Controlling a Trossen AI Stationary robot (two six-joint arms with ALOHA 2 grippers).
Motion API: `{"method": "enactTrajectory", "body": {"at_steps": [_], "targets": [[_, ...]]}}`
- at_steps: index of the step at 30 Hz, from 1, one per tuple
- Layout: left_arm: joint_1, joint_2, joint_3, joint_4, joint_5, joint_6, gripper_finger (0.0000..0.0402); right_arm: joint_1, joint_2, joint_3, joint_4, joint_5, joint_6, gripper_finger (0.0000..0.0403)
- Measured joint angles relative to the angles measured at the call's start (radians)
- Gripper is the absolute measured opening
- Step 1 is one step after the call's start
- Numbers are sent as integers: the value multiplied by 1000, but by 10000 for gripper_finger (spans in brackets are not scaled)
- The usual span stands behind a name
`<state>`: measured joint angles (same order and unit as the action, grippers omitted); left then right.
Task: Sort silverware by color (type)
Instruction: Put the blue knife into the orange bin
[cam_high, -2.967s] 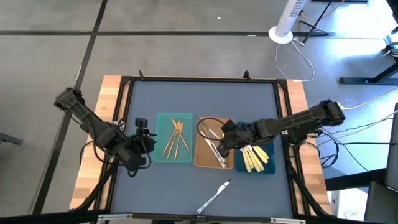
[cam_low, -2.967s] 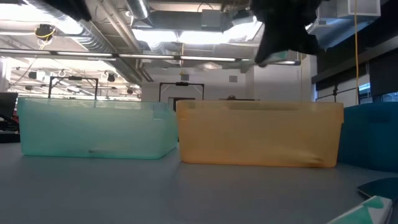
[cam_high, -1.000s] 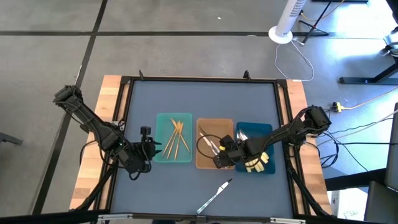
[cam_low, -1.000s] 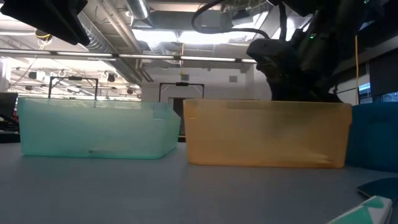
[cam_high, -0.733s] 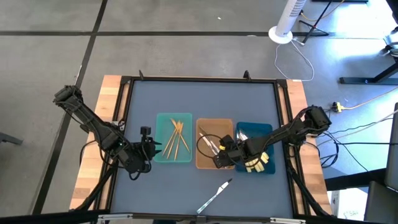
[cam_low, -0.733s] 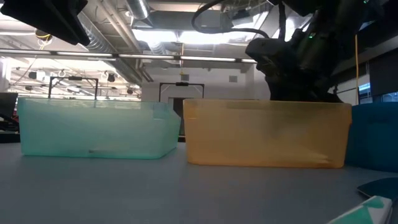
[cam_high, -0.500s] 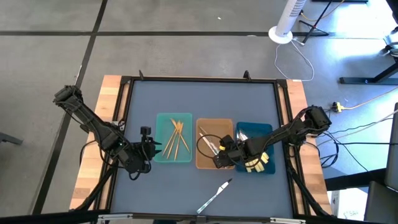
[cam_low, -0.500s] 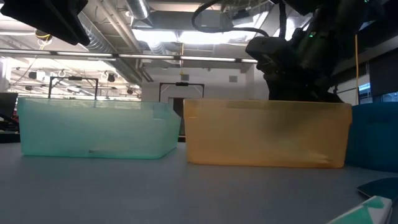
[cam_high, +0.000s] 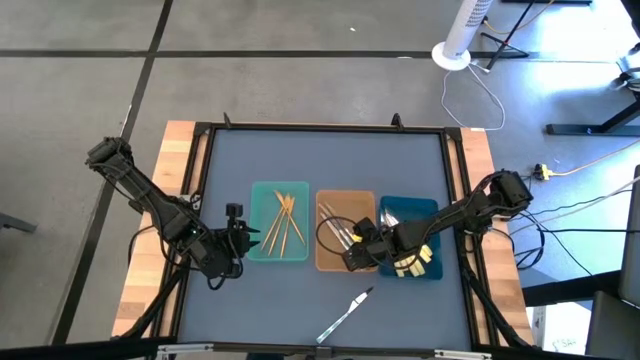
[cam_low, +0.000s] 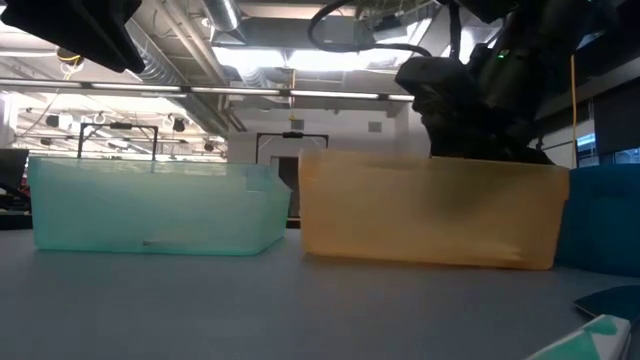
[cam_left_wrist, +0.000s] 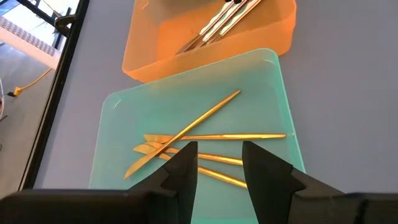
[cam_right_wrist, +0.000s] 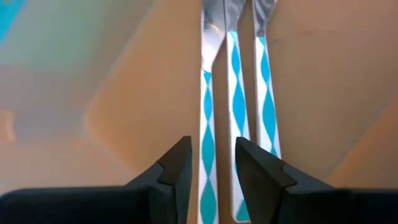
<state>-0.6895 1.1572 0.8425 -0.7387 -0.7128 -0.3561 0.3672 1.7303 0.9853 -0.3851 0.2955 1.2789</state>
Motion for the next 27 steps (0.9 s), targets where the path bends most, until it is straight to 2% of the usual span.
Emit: {"method": "enactTrajectory", "body": {"at_steps": [6,14,21,27], "targets": [[0,0,0,0,0,0,120,-2,4,48,-10,28,-14,118],[0,0,0,0,0,0,120,-2,4,145,-27,63,-127,118],[0,0,0,0,0,0,120,-1,2,258,-37,31,-369,118],[0,0,0,0,0,0,120,-1,1,346,-35,-101,-660,118]]}}
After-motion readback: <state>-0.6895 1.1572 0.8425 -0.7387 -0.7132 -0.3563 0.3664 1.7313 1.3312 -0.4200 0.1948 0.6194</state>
